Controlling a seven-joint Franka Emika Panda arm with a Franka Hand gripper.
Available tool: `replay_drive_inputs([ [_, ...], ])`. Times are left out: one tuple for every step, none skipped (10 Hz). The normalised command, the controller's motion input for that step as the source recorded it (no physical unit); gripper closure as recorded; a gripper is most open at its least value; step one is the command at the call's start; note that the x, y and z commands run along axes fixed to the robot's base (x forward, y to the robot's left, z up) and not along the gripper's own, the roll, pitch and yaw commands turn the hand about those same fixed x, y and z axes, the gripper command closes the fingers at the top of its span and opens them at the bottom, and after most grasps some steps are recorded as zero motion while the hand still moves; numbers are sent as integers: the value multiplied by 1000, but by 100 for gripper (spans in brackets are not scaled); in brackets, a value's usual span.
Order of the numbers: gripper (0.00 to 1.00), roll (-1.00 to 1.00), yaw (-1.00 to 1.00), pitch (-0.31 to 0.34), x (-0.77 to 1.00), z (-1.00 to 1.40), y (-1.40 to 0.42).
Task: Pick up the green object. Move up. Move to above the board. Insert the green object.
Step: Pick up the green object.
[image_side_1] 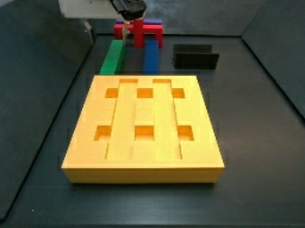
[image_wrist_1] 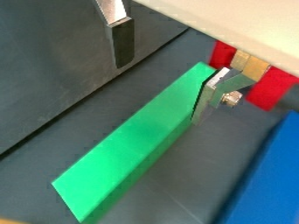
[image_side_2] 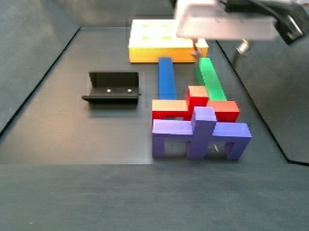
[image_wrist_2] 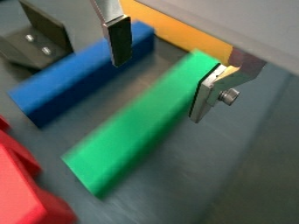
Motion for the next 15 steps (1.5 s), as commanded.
replay_drive_inputs([
  [0,99,49,-90,129,-634,-34],
  [0,110,0,-57,331,-674,-51],
  [0,96,-6,0,334,-614,-37],
  [0,96,-26,-4,-43,-437,-34],
  [0,10,-46,-90,-206,-334,-80],
  [0,0,0,-131,-246,-314,-69],
  [0,0,0,-147,-214,-231,-34],
  [0,-29,0,-71,-51,-46,0],
  [0,0,0,0,0,0,0],
  [100,0,0,0,0,0,0],
  [100,0,0,0,0,0,0],
  [100,0,0,0,0,0,0],
  [100,0,0,0,0,0,0],
  [100,0,0,0,0,0,0],
  [100,0,0,0,0,0,0],
])
